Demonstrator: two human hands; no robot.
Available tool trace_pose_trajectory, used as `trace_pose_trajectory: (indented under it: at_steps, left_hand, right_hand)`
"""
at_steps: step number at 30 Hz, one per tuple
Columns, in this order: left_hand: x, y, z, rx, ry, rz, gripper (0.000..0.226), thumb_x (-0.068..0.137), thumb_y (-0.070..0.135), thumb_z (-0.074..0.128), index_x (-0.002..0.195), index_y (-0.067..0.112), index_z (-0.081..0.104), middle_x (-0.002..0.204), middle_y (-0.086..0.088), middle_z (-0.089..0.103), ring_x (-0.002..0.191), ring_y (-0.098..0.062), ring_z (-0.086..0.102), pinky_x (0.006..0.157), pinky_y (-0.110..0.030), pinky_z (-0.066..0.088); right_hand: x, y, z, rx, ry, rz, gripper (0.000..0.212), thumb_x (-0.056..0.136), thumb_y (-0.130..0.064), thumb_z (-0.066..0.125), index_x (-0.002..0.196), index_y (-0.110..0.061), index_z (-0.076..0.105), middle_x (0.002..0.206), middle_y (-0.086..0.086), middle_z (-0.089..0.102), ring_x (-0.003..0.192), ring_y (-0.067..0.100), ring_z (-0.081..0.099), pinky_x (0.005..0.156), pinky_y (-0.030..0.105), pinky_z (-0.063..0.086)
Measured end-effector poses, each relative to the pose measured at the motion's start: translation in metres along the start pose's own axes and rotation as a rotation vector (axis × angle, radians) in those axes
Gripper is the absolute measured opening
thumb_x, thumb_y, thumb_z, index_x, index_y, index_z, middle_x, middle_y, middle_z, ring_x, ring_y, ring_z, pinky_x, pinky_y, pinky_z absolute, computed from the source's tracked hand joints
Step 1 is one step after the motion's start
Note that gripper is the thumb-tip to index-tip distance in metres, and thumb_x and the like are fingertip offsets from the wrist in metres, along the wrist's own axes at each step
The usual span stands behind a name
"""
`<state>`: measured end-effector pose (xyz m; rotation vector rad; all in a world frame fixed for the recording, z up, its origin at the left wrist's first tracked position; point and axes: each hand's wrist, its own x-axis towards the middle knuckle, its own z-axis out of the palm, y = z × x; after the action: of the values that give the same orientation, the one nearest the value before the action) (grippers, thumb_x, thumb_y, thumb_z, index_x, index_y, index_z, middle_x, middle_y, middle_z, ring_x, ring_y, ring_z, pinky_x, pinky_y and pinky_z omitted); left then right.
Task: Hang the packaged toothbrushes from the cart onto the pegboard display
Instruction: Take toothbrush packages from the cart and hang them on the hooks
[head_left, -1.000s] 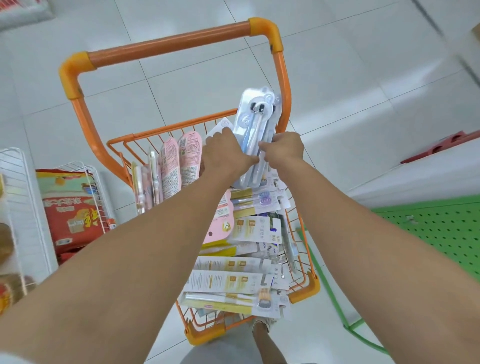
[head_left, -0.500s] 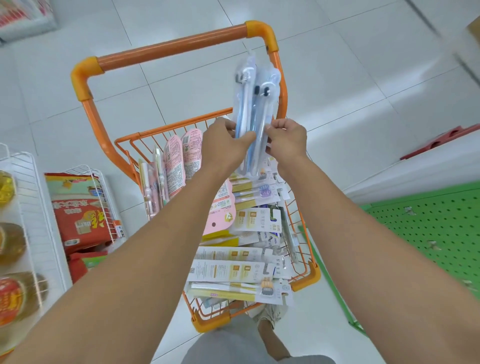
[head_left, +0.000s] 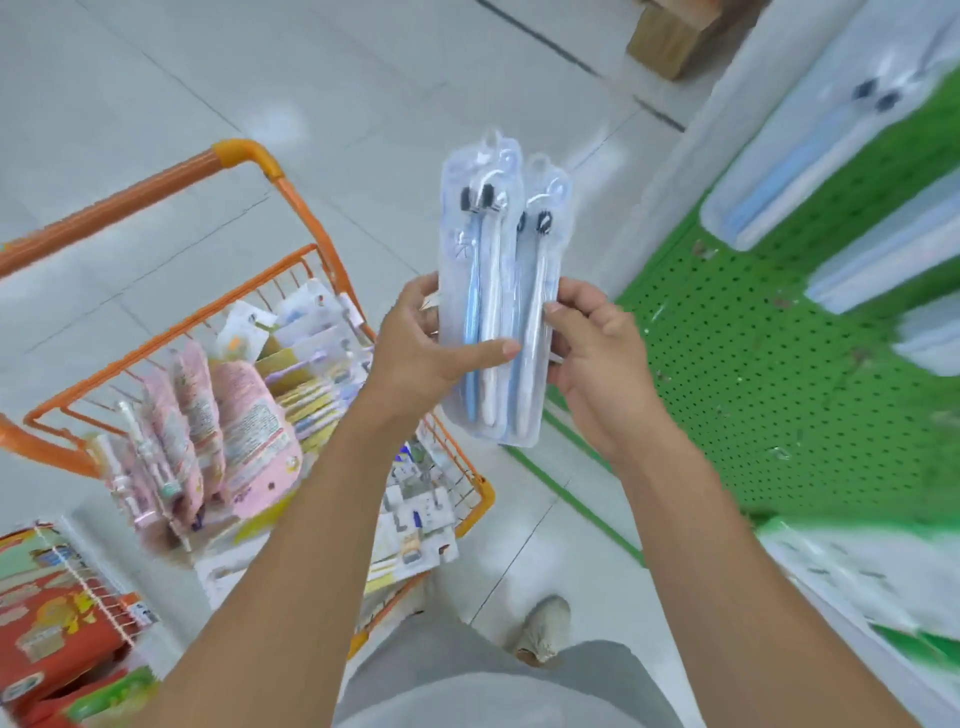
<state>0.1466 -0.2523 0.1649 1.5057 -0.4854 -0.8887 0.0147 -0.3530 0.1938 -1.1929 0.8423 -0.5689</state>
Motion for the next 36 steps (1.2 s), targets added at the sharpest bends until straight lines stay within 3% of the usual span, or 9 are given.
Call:
trace_pose_trajectory:
  at_steps: [3, 5, 7, 12, 17, 27, 30, 32, 36]
  left_hand:
    - [-0.011, 0.016, 0.048, 0.014, -0.09, 0.051, 0.074, 0.048, 0.018, 0.097, 0.113, 0.01, 0.061, 0.102, -0.004, 0.077, 0.096, -0.024, 0.074, 0.078, -0.037, 0.06]
    - [-0.019, 0.027, 0.074, 0.016, -0.147, 0.073, 0.07, 0.052, 0.011, 0.094, 0.114, 0.008, 0.061, 0.105, -0.005, 0.077, 0.097, -0.024, 0.074, 0.076, -0.032, 0.06]
    - [-0.025, 0.037, 0.098, 0.002, -0.189, 0.088, 0.073, 0.053, 0.009, 0.094, 0.117, 0.003, 0.06, 0.106, -0.007, 0.077, 0.097, -0.024, 0.074, 0.074, -0.03, 0.059]
    - [-0.035, 0.053, 0.139, -0.005, -0.079, 0.121, 0.072, 0.058, 0.027, 0.097, 0.116, 0.005, 0.06, 0.107, -0.006, 0.076, 0.099, -0.024, 0.073, 0.08, -0.035, 0.06]
    - [-0.036, 0.065, 0.155, 0.063, 0.031, 0.153, 0.059, 0.065, 0.016, 0.093, 0.114, 0.017, 0.062, 0.104, 0.003, 0.076, 0.094, -0.015, 0.074, 0.077, -0.034, 0.06]
    - [-0.003, 0.073, 0.139, 0.053, -0.055, 0.136, 0.057, 0.069, 0.01, 0.09, 0.119, 0.017, 0.062, 0.109, 0.001, 0.075, 0.1, -0.018, 0.073, 0.086, -0.039, 0.058]
    - [0.008, 0.077, 0.138, 0.043, -0.118, 0.155, 0.054, 0.072, 0.009, 0.087, 0.12, 0.015, 0.063, 0.109, 0.0, 0.076, 0.1, -0.019, 0.073, 0.082, -0.035, 0.058]
    - [0.014, 0.078, 0.137, 0.024, -0.15, 0.162, 0.052, 0.073, 0.007, 0.085, 0.12, 0.014, 0.063, 0.109, 0.0, 0.076, 0.1, -0.018, 0.073, 0.081, -0.032, 0.059]
    - [0.023, 0.075, 0.136, -0.007, -0.192, 0.157, 0.056, 0.072, 0.006, 0.087, 0.121, 0.011, 0.062, 0.111, -0.003, 0.075, 0.103, -0.022, 0.073, 0.086, -0.038, 0.06]
  right_hand:
    - [-0.023, -0.019, -0.045, -0.034, 0.082, -0.103, 0.017, 0.096, -0.019, 0.059, 0.106, -0.006, 0.063, 0.108, 0.023, 0.068, 0.097, 0.04, 0.066, 0.095, 0.068, 0.049]
    - [-0.035, -0.029, -0.068, -0.059, 0.102, -0.201, 0.036, 0.09, -0.031, 0.067, 0.111, -0.003, 0.06, 0.113, 0.039, 0.058, 0.104, 0.058, 0.055, 0.089, 0.074, 0.044]
    - [-0.046, -0.038, -0.09, -0.086, 0.127, -0.302, 0.034, 0.091, -0.031, 0.067, 0.11, -0.004, 0.061, 0.107, 0.041, 0.057, 0.098, 0.063, 0.052, 0.08, 0.074, 0.045]
    - [-0.067, -0.061, -0.134, -0.122, 0.196, -0.442, 0.009, 0.099, -0.014, 0.062, 0.106, -0.013, 0.067, 0.093, 0.016, 0.074, 0.087, 0.042, 0.069, 0.081, 0.058, 0.057]
    - [-0.037, -0.074, -0.155, -0.256, 0.241, -0.457, 0.012, 0.097, -0.028, 0.061, 0.097, -0.016, 0.065, 0.087, 0.025, 0.067, 0.078, 0.047, 0.062, 0.07, 0.061, 0.053]
    - [0.008, -0.082, -0.137, -0.262, 0.262, -0.402, 0.008, 0.098, -0.022, 0.062, 0.101, -0.017, 0.068, 0.091, 0.012, 0.075, 0.085, 0.038, 0.07, 0.075, 0.056, 0.057]
    - [0.013, -0.079, -0.135, -0.267, 0.275, -0.392, 0.007, 0.099, -0.019, 0.063, 0.099, -0.015, 0.068, 0.086, 0.008, 0.075, 0.071, 0.024, 0.07, 0.067, 0.045, 0.058]
    - [0.014, -0.077, -0.134, -0.274, 0.298, -0.4, 0.008, 0.099, -0.019, 0.063, 0.097, -0.012, 0.067, 0.081, 0.013, 0.072, 0.061, 0.019, 0.061, 0.06, 0.035, 0.049]
    - [0.017, -0.07, -0.132, -0.249, 0.313, -0.397, 0.02, 0.098, -0.025, 0.063, 0.099, -0.005, 0.063, 0.089, 0.03, 0.066, 0.067, 0.033, 0.06, 0.065, 0.051, 0.052]
